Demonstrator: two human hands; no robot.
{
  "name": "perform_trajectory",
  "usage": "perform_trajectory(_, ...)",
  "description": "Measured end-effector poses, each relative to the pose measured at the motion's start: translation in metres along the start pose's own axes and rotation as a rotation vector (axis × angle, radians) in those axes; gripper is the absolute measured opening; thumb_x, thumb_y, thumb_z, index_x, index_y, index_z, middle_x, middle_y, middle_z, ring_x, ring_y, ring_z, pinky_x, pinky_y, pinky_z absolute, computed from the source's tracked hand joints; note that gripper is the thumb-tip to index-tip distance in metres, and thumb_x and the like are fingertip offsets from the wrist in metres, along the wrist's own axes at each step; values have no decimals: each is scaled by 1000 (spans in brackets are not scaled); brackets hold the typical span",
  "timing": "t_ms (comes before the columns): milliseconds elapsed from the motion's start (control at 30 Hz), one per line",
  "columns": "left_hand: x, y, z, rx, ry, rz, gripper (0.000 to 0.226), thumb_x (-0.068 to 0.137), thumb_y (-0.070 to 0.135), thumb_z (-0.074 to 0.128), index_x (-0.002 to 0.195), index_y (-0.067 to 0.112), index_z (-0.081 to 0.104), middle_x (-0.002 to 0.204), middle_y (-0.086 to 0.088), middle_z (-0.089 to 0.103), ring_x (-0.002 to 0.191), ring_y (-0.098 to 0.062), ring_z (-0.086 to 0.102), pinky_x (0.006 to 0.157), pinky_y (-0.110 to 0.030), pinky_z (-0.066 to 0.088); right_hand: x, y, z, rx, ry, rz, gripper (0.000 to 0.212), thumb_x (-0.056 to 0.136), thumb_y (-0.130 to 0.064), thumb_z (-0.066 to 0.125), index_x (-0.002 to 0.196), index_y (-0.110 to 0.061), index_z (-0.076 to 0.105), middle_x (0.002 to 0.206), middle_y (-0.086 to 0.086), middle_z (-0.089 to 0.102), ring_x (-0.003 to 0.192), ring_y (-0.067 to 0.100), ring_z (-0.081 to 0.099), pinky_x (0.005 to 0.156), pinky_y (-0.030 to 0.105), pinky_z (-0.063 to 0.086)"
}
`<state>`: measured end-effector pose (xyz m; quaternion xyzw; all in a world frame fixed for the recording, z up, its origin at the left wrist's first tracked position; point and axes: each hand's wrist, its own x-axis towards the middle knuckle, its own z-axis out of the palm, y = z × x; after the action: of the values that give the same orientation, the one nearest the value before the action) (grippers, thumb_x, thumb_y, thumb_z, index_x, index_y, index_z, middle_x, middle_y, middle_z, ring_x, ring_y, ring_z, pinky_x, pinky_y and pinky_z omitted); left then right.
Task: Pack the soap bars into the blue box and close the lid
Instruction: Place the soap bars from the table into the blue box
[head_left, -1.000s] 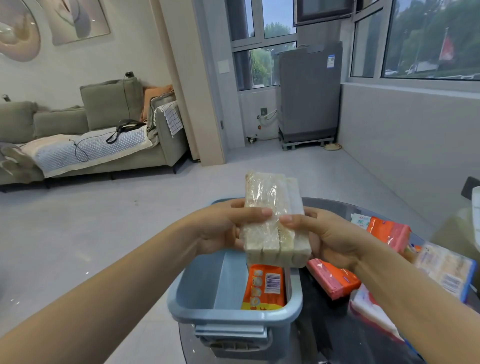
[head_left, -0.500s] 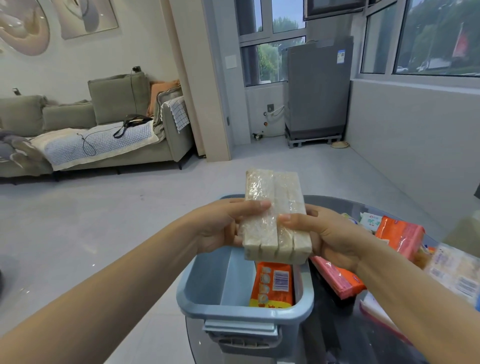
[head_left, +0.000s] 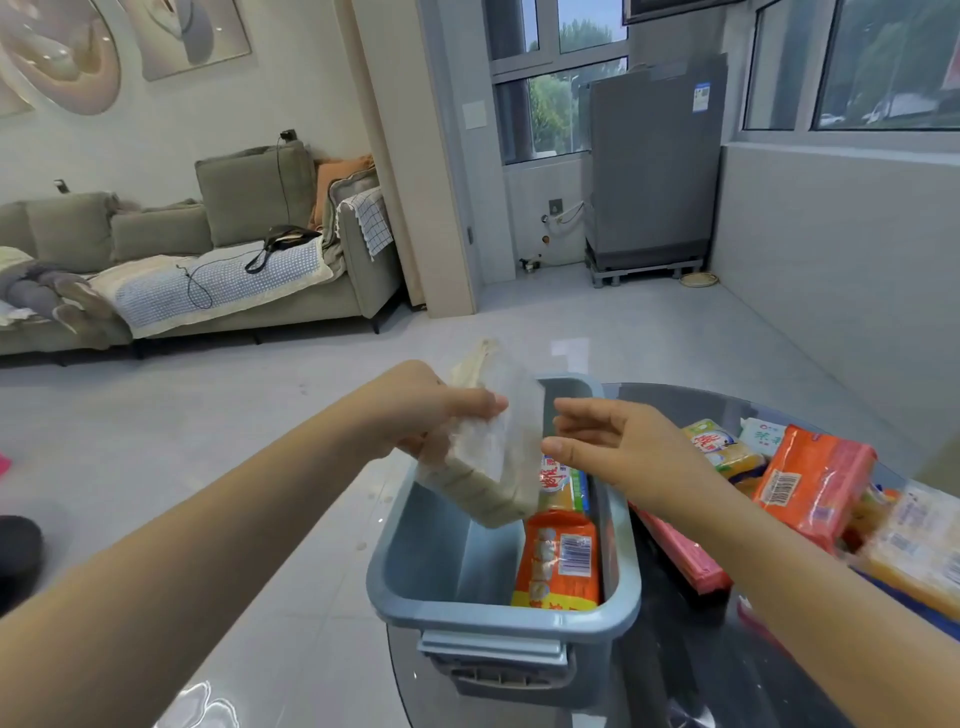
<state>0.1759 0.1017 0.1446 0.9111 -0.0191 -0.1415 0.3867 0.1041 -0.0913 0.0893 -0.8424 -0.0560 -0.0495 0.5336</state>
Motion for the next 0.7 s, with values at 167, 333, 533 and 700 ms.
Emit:
perform_trajectory(167,10,-6,33,390,151,-18,49,72,53,71,91,10,57,69,1,50,60,-13,50,47,-22,38,-3,21,6,-349,36,-138,33,88,-28,58,121,-26,59,123,-7,62,112,-2,44,100,22,38)
perform_trajectory(333,20,-16,58,615,215,46,46,79,45,65,102,5,62,74,-2,54,71,-19,53,51,-24,34,-6,30,6,-350,-35,-141,30,91,-21,54,120,-25,59,137,-6,48,123,-3,29,104,23,25)
perform_trajectory(533,32,-24,81,694,211,66,43,84,40,60,109,4,63,112,-12,66,102,-27,62,68,-28,41,-6,33,6,-318,-47,-132,27,92,-22,52,116,-25,63,139,-7,44,113,-9,20,98,19,22)
perform_trajectory(700,51,-32,95,668,203,21,53,85,43,61,120,3,53,119,-12,62,104,-27,62,69,-28,42,-7,34,5,-291,-53,-148,24,92,-19,52,110,-25,67,126,-13,47,112,-10,22,93,16,23)
